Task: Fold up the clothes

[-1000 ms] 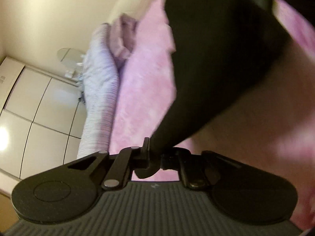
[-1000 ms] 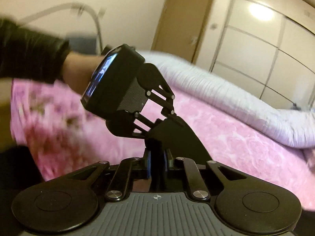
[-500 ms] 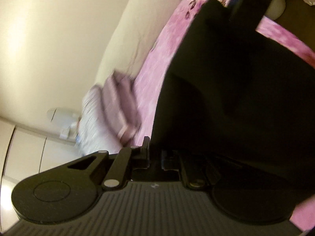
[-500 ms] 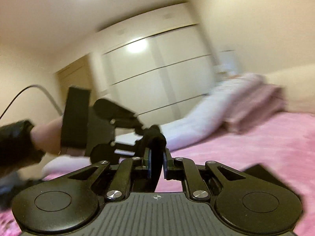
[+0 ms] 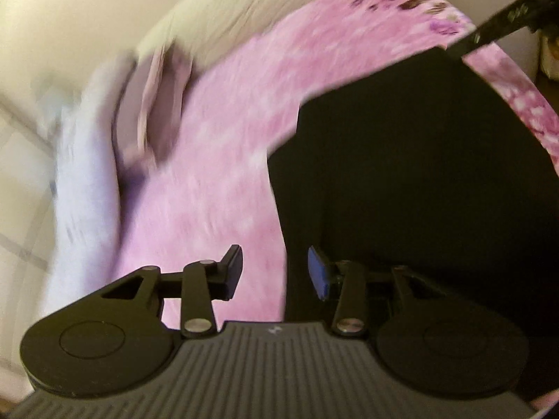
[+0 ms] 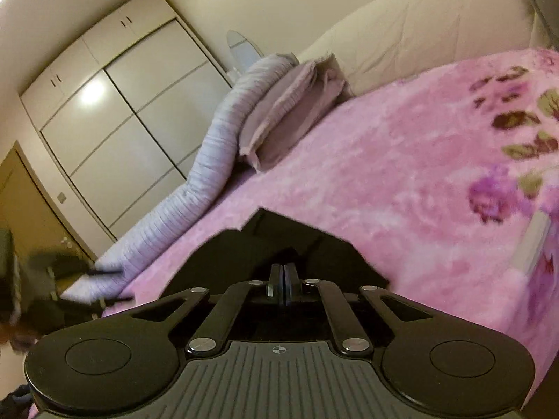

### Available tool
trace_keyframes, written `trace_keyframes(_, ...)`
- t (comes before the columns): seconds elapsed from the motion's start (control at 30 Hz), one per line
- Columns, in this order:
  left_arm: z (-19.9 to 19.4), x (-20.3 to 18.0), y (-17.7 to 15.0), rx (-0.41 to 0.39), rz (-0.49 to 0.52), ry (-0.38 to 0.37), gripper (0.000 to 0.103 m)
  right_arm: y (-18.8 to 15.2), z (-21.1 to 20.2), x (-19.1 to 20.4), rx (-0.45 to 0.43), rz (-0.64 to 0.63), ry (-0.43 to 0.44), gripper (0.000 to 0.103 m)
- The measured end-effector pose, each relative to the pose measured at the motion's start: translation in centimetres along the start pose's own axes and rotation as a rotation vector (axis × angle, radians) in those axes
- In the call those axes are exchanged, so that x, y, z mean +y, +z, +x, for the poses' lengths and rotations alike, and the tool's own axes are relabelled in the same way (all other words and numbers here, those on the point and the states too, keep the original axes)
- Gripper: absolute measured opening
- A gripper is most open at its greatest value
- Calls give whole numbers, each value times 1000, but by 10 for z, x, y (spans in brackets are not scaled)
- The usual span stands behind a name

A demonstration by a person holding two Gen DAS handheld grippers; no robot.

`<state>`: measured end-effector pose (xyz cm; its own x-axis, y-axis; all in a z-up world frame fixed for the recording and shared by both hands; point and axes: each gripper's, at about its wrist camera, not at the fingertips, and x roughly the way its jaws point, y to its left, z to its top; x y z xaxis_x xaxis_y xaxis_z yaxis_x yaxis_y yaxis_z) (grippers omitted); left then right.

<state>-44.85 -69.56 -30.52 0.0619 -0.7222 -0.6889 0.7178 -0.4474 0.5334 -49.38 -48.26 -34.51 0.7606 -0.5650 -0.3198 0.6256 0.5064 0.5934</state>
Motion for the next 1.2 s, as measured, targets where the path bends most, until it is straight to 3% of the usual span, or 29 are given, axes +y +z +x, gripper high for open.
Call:
trace_keyframes(0.03,-1,2,-11,15,-43,-19,38,6,0,2,-7,-9,7,8)
trace_keyframes(0.07,-2,1,-22,25,-84,-34,38,9,4,5,-8,-23,15,20)
trace_keyframes(0.1,-3,1,-29,28,-120,-44,38,11,9,9,-8,-36,23,43)
trace_keyframes(0.17,-5,0,-42,29,-187,-61,37,20,22,18,17,-90,44,71)
trace_keyframes(0.27,-11,-1,-50,4,-251,-55,38,42,59,35,158,-247,89,71)
trace_keyframes(0.4,-14,3,-61,-9,-328,-51,39,61,120,63,445,-454,150,71)
trace_keyframes(0.47,-12,5,-69,-12,-350,-55,39,64,142,67,509,-503,118,71)
trace_keyframes(0.53,-8,7,-73,-15,-376,-63,41,60,164,59,592,-469,115,69)
trace_keyframes(0.57,-7,8,-74,-16,-386,-63,41,58,173,54,623,-445,115,61)
trace_keyframes(0.6,-8,8,-73,-18,-387,-60,41,56,179,48,638,-410,121,34)
trace_keyframes(0.67,-12,7,-71,-27,-374,-48,40,58,175,41,628,-319,150,9)
trace_keyframes(0.7,-16,5,-70,-44,-362,-37,39,61,163,45,586,-323,157,5)
trace_keyframes(0.8,-24,0,-67,-104,-335,-25,39,73,127,57,445,-363,143,5)
trace_keyframes(0.9,-10,-3,-63,-81,-342,-65,40,73,120,38,432,-336,83,5)
trace_keyframes(1.0,-3,-2,-61,-68,-367,-73,40,62,143,4,518,-222,80,10)
trace_keyframes(1.1,-6,1,-62,-78,-395,-77,39,68,131,0,449,-165,96,16)
trace_keyframes(1.2,-19,9,-70,-102,-442,-58,39,72,106,11,358,-226,49,20)
